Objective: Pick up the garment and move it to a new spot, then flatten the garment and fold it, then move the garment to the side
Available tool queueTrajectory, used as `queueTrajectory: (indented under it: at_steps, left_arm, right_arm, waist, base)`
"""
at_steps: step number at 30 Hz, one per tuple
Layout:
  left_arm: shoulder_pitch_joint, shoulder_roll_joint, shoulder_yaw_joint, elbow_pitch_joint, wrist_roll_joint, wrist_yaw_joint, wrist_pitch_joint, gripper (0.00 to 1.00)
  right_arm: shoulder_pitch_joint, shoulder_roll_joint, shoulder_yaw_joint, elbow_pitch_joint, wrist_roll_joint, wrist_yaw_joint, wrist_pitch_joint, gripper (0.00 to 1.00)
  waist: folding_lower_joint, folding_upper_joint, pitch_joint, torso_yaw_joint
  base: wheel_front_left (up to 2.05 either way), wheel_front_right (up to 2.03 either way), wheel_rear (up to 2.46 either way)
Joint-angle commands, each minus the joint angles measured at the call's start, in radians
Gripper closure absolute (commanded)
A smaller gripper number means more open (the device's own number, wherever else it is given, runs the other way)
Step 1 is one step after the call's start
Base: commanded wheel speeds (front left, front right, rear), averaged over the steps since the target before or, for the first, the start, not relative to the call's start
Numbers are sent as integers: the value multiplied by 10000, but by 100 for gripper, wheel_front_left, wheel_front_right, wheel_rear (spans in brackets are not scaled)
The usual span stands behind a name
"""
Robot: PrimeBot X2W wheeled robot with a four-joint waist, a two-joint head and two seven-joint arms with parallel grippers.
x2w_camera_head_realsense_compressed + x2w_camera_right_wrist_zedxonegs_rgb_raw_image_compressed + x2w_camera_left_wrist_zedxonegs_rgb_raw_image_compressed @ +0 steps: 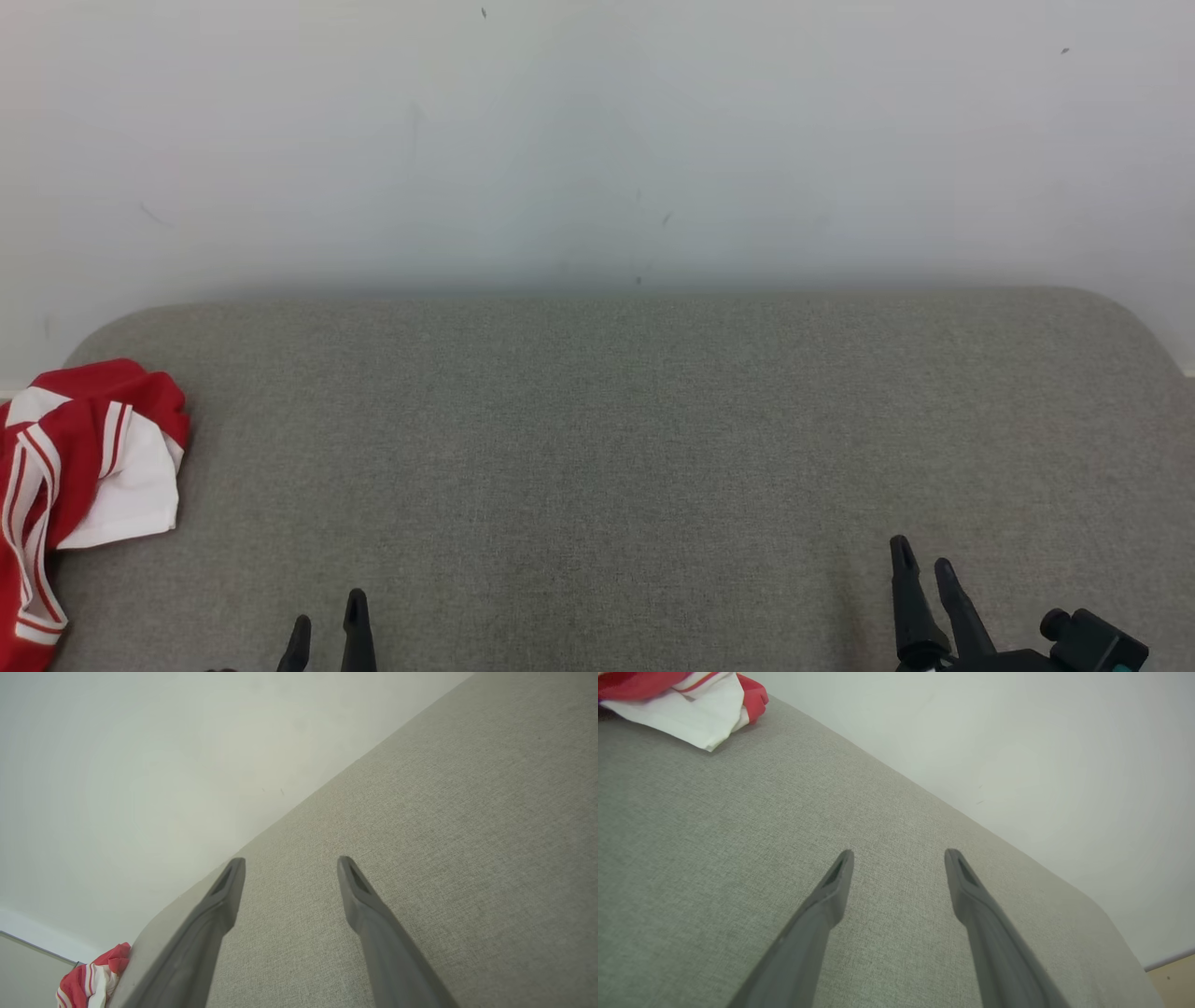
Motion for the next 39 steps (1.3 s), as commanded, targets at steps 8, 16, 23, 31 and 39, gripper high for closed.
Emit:
queueTrajectory:
  at_steps: [8,16,23,31,39]
  left_arm:
    - [91,79,-92,32,1189,-82,-290,0]
    - [130,87,-217,145,2091,-144,-498,0]
    - [164,88,-285,276,2765,-206,-658,0]
    - [230,123,-255,467,3524,-223,-849,0]
    - [374,153,-201,481,4128,-204,-1002,0]
  right_arm:
    - [-29,-19,153,59,-935,61,-214,0]
    - [10,-21,237,123,-1673,66,-317,0]
    - [59,-22,284,166,-2249,67,-445,0]
    - [109,-23,362,278,-2956,64,-587,0]
    - [173,-23,429,324,-3461,66,-677,0]
  waist:
    - [-1,0,-113,-26]
    - [-1,0,-218,-46]
    - [-1,0,-307,-52]
    - [-1,0,-453,-86]
    - [-1,0,-580,-111]
  base:
    - [0,0,0]
    - [0,0,0]
    - [0,0,0]
    - [0,0,0]
    - [0,0,0]
